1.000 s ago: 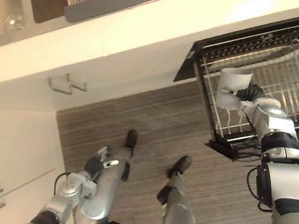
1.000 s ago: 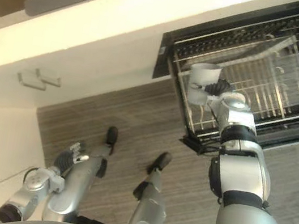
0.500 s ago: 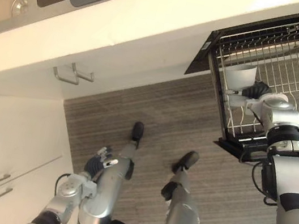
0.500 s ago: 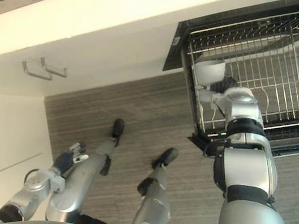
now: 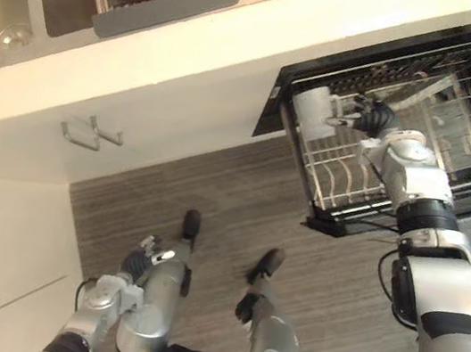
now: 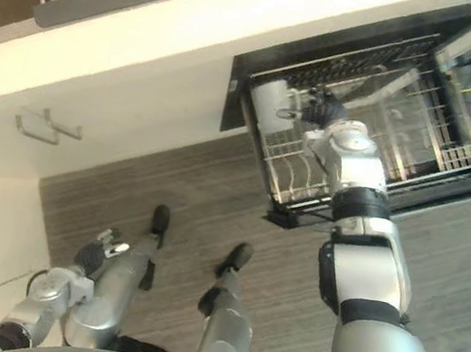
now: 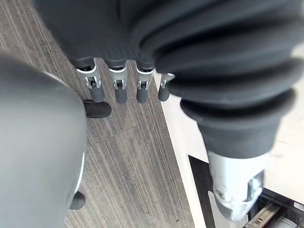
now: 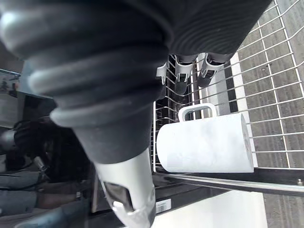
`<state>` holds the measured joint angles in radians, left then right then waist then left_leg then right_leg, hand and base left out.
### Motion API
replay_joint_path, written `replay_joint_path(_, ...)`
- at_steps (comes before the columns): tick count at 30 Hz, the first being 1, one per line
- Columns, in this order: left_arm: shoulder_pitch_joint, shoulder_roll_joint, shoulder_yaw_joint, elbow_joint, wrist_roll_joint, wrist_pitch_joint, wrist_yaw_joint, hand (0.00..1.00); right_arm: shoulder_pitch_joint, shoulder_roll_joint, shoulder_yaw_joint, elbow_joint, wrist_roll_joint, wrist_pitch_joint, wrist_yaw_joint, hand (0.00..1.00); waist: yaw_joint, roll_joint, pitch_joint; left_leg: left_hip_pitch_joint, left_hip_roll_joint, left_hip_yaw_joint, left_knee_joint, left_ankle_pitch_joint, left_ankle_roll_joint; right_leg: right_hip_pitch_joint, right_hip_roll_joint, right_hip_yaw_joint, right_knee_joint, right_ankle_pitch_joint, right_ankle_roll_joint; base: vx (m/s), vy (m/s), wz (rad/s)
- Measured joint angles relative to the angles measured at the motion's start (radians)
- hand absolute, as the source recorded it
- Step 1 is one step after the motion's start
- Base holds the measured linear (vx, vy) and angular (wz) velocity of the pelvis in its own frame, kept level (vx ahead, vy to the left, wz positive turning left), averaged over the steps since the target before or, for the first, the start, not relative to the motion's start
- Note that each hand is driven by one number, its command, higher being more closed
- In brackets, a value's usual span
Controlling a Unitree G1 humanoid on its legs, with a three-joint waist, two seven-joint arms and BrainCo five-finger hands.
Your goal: Walk over to the sink, pick up the cup, carry it to the dishwasher, place the cup inside the dishwasher, then close the dishwasher door
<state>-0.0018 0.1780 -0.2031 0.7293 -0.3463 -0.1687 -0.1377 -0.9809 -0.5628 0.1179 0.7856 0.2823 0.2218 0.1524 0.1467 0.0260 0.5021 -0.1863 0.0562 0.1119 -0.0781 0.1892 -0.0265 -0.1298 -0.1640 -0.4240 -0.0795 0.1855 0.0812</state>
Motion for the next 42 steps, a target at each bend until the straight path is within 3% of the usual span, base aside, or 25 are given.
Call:
replay_joint_path(4, 0.027, 0.0, 0.05, 0.035, -0.003, 0.007, -0.008, 0.0, 0.126, 0.057, -0.059, -0.115, 0.007, 0.006, -0.001, 0.0, -0.025, -0.036, -0.047, 0.03, 0.006, 0.0, 0.0, -0.009, -0.008, 0.03, 0.008, 0.001, -0.001, -0.021, 0.003, 0.06, -0.05, -0.04)
replay_joint_path(6, 0.056, -0.002, 0.089, 0.067, -0.007, 0.014, -0.012, 0.0, 0.234, 0.097, -0.097, -0.19, 0.009, 0.022, -0.002, 0.0, -0.042, -0.056, -0.107, 0.037, 0.007, -0.005, 0.0, -0.015, -0.012, 0.039, 0.01, -0.001, -0.001, -0.024, 0.009, 0.1, -0.045, 0.05)
replay_joint_path(11, 0.13, -0.037, 0.202, 0.096, -0.046, 0.018, -0.02, 0.0, 0.484, 0.225, -0.199, -0.46, 0.116, 0.023, -0.011, 0.0, -0.061, -0.06, -0.191, 0.103, 0.004, -0.008, 0.0, -0.043, -0.02, 0.108, 0.009, -0.009, -0.007, -0.047, 0.022, 0.08, -0.028, 0.03)
replay_joint_path(13, 0.153, -0.044, 0.249, 0.128, -0.055, 0.014, -0.017, 0.0, 0.59, 0.301, -0.217, -0.588, 0.144, -0.01, -0.015, 0.0, -0.071, -0.059, -0.224, 0.124, 0.004, -0.026, 0.0, -0.051, -0.023, 0.14, 0.009, -0.027, -0.008, -0.059, 0.024, 0.08, -0.024, 0.22)
replay_joint_path(16, 0.24, -0.064, 0.324, 0.208, -0.115, 0.0, -0.014, 0.0, 0.778, 0.408, -0.224, -0.746, 0.151, -0.111, -0.018, 0.0, -0.073, -0.061, -0.285, 0.159, 0.002, -0.026, 0.001, -0.078, -0.016, 0.198, 0.001, -0.063, -0.001, -0.09, 0.029, 0.06, -0.005, 0.31)
replay_joint_path(18, 0.272, -0.072, 0.351, 0.248, -0.121, 0.002, -0.019, 0.0, 0.865, 0.436, -0.296, -0.834, 0.165, -0.143, -0.004, 0.0, -0.1, -0.065, -0.289, 0.135, 0.014, 0.092, 0.069, -0.133, 0.024, 0.255, -0.026, -0.147, -0.001, -0.101, 0.05, 0.06, 0.04, 1.11)
replay_joint_path(19, 0.289, -0.086, 0.364, 0.265, -0.116, 0.0, -0.018, 0.0, 0.898, 0.429, -0.346, -0.86, 0.179, -0.179, -0.007, 0.0, -0.122, -0.055, -0.294, 0.138, 0.041, 0.187, 0.125, -0.139, 0.024, 0.3, -0.04, -0.198, 0.001, -0.102, 0.067, 0.08, 0.107, 1.41)
replay_joint_path(23, 0.333, -0.115, 0.386, 0.267, -0.076, -0.001, -0.01, 0.0, 0.9, 0.429, -0.425, -0.927, 0.237, -0.264, -0.021, 0.0, -0.111, -0.047, -0.308, 0.187, -0.022, 0.188, 0.089, -0.146, 0.032, 0.3, -0.135, -0.216, 0.13, -0.168, 0.102, 0.09, 0.185, 0.4)
replay_joint_path(24, 0.334, -0.113, 0.392, 0.269, -0.051, 0.005, 0.0, 0.0, 0.908, 0.435, -0.427, -0.965, 0.265, -0.287, -0.022, 0.0, -0.121, -0.054, -0.306, 0.204, -0.049, 0.183, 0.065, -0.151, 0.038, 0.28, -0.186, -0.215, 0.232, -0.202, 0.093, 0.08, 0.193, 0.25)
replay_joint_path(25, 0.332, -0.112, 0.387, 0.276, -0.015, 0.016, 0.01, 0.0, 0.926, 0.432, -0.437, -0.997, 0.29, -0.304, -0.025, 0.0, -0.124, -0.05, -0.305, 0.204, -0.059, 0.165, 0.053, -0.153, 0.046, 0.197, -0.229, -0.142, 0.418, -0.215, -0.014, 0.08, 0.247, 0.38)
replay_joint_path(26, 0.329, -0.107, 0.374, 0.273, 0.002, 0.018, 0.016, 0.0, 0.939, 0.436, -0.444, -1.01, 0.307, -0.315, -0.029, 0.0, -0.135, -0.043, -0.306, 0.202, -0.057, 0.152, 0.06, -0.158, 0.055, 0.149, -0.237, -0.065, 0.515, -0.195, -0.065, 0.02, 0.168, 0.79)
replay_joint_path(27, 0.321, -0.094, 0.343, 0.267, 0.026, 0.018, 0.027, 0.0, 0.97, 0.448, -0.454, -1.032, 0.323, -0.333, -0.031, 0.0, -0.17, -0.032, -0.312, 0.205, -0.048, 0.084, 0.059, -0.152, 0.064, 0.073, -0.211, 0.111, 0.659, -0.216, -0.074, 0.05, 0.067, 1.38)
replay_joint_path(28, 0.298, -0.07, 0.33, 0.265, 0.047, 0.02, 0.038, 0.0, 1.023, 0.47, -0.462, -1.074, 0.335, -0.354, -0.034, 0.0, -0.2, -0.045, -0.314, 0.201, -0.046, 0.012, 0.053, -0.151, 0.065, 0.064, -0.129, 0.224, 0.655, -0.316, -0.02, 0.07, 0.001, 1.53)
replay_joint_path(30, 0.273, -0.033, 0.32, 0.264, 0.056, 0.027, 0.042, 0.0, 1.068, 0.482, -0.462, -1.143, 0.34, -0.377, -0.052, 0.0, -0.21, -0.09, -0.328, 0.208, -0.056, -0.038, 0.027, -0.128, 0.063, 0.064, -0.03, 0.315, 0.53, -0.383, -0.001, 0.12, -0.059, 1.09)
replay_joint_path(32, 0.26, -0.014, 0.317, 0.265, 0.059, 0.042, 0.04, 0.0, 1.074, 0.482, -0.462, -1.184, 0.338, -0.396, -0.06, 0.0, -0.206, -0.122, -0.348, 0.208, -0.086, -0.064, 0.018, -0.116, 0.062, 0.068, 0.014, 0.334, 0.376, -0.362, -0.004, 0.14, -0.101, 0.68)
replay_joint_path(33, 0.255, -0.013, 0.316, 0.268, 0.069, 0.042, 0.04, 0.0, 1.07, 0.479, -0.462, -1.194, 0.338, -0.402, -0.067, 0.0, -0.211, -0.124, -0.35, 0.219, -0.103, -0.078, 0.009, -0.11, 0.062, 0.078, 0.024, 0.351, 0.334, -0.311, 0.012, 0.19, -0.119, 0.68)
replay_joint_path(37, 0.255, -0.045, 0.277, 0.266, 0.083, 0.036, 0.026, 0.0, 1.057, 0.468, -0.467, -1.19, 0.34, -0.413, -0.072, 0.0, -0.2, -0.048, -0.371, 0.235, -0.087, -0.087, -0.007, -0.115, 0.046, 0.151, 0.046, 0.342, 0.222, -0.278, 0.011, 0.16, -0.04, 0.11)
replay_joint_path(39, 0.257, -0.047, 0.268, 0.265, 0.109, 0.028, 0.023, 0.0, 1.056, 0.468, -0.467, -1.19, 0.341, -0.412, -0.076, 0.0, -0.206, -0.033, -0.382, 0.238, -0.081, -0.088, -0.007, -0.119, 0.04, 0.169, 0.052, 0.334, 0.195, -0.272, 0.008, 0.11, -0.037, 0.01)
replay_joint_path(42, 0.256, -0.039, 0.256, 0.265, 0.119, 0.021, 0.019, 0.0, 1.055, 0.469, -0.465, -1.188, 0.339, -0.412, -0.08, 0.0, -0.209, -0.036, -0.394, 0.239, -0.073, -0.087, -0.007, -0.124, 0.035, 0.18, 0.061, 0.332, 0.174, -0.267, 0.003, 0.08, -0.045, 0.0)
